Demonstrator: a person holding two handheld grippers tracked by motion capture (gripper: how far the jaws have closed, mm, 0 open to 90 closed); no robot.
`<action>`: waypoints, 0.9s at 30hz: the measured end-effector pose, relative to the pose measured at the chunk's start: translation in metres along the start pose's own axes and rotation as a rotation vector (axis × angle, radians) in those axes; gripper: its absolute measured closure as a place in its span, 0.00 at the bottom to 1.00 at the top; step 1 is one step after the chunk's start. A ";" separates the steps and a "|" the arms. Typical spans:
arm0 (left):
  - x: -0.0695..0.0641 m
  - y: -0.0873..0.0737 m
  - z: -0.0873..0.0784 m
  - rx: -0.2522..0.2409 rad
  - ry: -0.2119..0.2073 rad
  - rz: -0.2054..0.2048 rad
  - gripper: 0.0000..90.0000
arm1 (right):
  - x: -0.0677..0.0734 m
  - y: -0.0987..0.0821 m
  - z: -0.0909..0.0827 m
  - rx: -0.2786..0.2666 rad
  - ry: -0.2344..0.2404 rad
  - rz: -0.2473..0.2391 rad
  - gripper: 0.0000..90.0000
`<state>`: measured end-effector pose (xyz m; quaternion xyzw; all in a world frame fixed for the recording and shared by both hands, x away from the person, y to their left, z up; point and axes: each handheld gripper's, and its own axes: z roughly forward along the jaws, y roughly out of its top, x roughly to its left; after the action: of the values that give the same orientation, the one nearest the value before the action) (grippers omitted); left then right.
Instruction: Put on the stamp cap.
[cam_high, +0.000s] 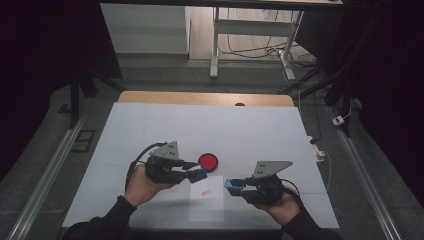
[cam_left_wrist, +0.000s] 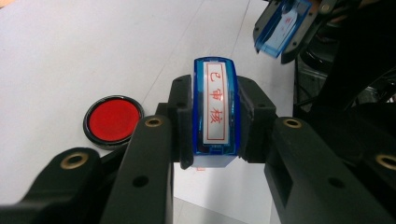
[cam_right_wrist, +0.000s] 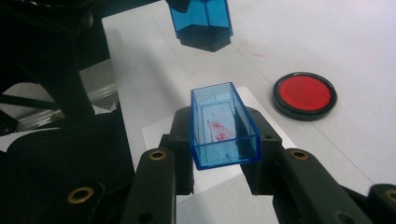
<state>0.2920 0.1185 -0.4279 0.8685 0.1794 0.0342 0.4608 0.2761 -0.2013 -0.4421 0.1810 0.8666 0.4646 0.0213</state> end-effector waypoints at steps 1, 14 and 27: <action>0.000 0.000 0.000 -0.003 -0.001 0.001 0.78 | 0.000 0.001 0.002 0.006 0.004 -0.007 0.76; 0.001 0.004 -0.005 -0.021 -0.016 0.011 0.78 | -0.007 0.013 0.021 0.014 0.058 -0.050 0.76; 0.002 0.005 -0.008 -0.030 -0.020 0.035 0.78 | -0.015 0.025 0.048 0.016 0.130 -0.068 0.76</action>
<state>0.2936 0.1230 -0.4200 0.8647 0.1590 0.0363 0.4750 0.3076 -0.1550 -0.4509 0.1210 0.8755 0.4673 -0.0206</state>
